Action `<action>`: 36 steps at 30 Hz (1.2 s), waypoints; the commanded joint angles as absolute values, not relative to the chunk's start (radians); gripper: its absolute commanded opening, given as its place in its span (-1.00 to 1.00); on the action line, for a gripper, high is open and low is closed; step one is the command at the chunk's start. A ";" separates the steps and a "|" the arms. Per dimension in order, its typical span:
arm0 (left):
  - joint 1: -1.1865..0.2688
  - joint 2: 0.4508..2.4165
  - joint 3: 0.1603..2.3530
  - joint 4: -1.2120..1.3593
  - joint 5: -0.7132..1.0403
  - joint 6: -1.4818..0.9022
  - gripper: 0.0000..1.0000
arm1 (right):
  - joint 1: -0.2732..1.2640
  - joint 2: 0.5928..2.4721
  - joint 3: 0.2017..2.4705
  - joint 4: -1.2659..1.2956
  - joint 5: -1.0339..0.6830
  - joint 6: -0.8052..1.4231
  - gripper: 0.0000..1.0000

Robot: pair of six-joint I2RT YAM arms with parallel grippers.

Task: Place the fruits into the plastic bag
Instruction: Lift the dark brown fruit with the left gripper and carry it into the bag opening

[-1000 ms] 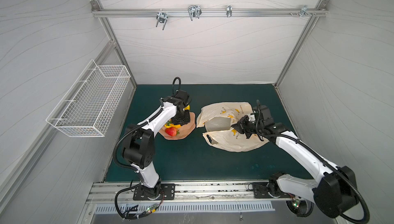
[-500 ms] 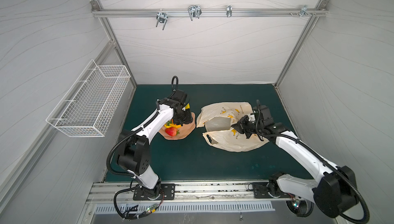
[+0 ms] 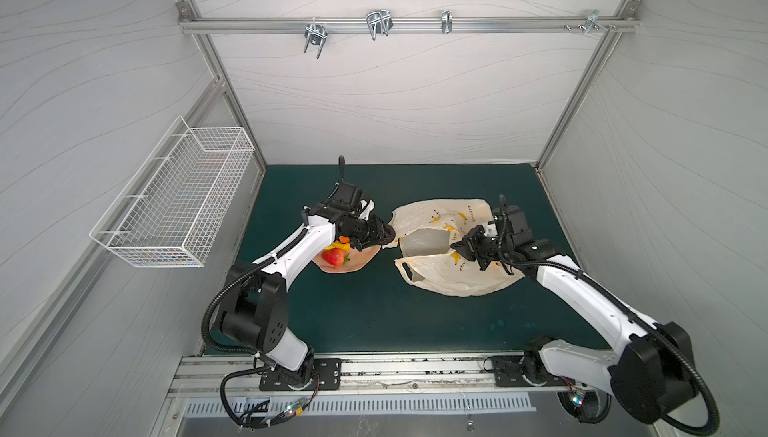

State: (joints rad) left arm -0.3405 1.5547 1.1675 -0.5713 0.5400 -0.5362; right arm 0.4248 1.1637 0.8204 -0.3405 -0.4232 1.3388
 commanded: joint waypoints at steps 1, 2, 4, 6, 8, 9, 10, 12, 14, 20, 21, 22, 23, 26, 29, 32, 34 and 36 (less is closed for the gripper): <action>-0.337 1.527 1.159 -0.490 0.593 -0.574 -0.51 | 0.422 1.169 0.850 -0.322 -0.421 1.359 -1.00; -0.337 1.530 1.157 -0.488 0.598 -0.580 -0.53 | 0.422 1.169 0.850 -0.323 -0.421 1.359 -1.00; -0.340 1.535 1.148 -0.480 0.607 -0.590 -0.56 | 0.422 1.167 0.848 -0.324 -0.419 1.359 -1.00; -0.348 1.530 1.135 -0.468 0.608 -0.596 -0.57 | 0.422 1.164 0.844 -0.324 -0.419 1.361 -1.00; -0.359 1.525 1.121 -0.456 0.610 -0.605 -0.57 | 0.423 1.163 0.844 -0.326 -0.419 1.359 -1.00; -0.369 1.522 1.112 -0.451 0.609 -0.610 -0.58 | 0.423 1.163 0.844 -0.328 -0.420 1.360 -1.00; -0.379 1.522 1.104 -0.445 0.605 -0.614 -0.58 | 0.424 1.162 0.842 -0.329 -0.418 1.360 -1.00; -0.402 1.518 1.082 -0.427 0.597 -0.629 -0.60 | 0.423 1.164 0.842 -0.329 -0.419 1.361 -1.00; -0.426 1.520 1.061 -0.408 0.589 -0.643 -0.62 | 0.423 1.163 0.847 -0.333 -0.419 1.360 -1.00; -0.486 1.533 1.021 -0.359 0.578 -0.677 -0.64 | 0.426 1.157 0.851 -0.345 -0.416 1.359 -1.00; -0.493 1.537 1.023 -0.358 0.578 -0.679 -0.65 | 0.426 1.157 0.851 -0.345 -0.415 1.359 -1.00; -0.499 1.543 1.027 -0.356 0.580 -0.680 -0.65 | 0.428 1.157 0.852 -0.345 -0.415 1.359 -1.00; -0.506 1.548 1.033 -0.356 0.582 -0.680 -0.66 | 0.428 1.154 0.850 -0.345 -0.412 1.361 -1.00; -0.521 1.562 1.049 -0.360 0.580 -0.680 -0.66 | 0.432 1.153 0.850 -0.342 -0.412 1.361 -1.00; -0.530 1.576 1.066 -0.360 0.570 -0.685 -0.67 | 0.435 1.151 0.850 -0.342 -0.413 1.362 -1.00; -0.532 1.598 1.082 -0.359 0.558 -0.699 -0.71 | 0.439 1.146 0.845 -0.340 -0.410 1.367 -1.00; -0.532 1.613 1.101 -0.360 0.556 -0.706 -0.71 | 0.441 1.142 0.842 -0.334 -0.410 1.370 -1.00; -0.535 1.628 1.120 -0.361 0.556 -0.711 -0.71 | 0.445 1.139 0.839 -0.336 -0.408 1.372 -1.00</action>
State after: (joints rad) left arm -0.5285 1.6035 1.0569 -0.3897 0.5690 -0.6941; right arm 0.4362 1.1622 0.8204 -0.3382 -0.4206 1.3415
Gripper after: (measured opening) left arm 0.490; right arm 0.048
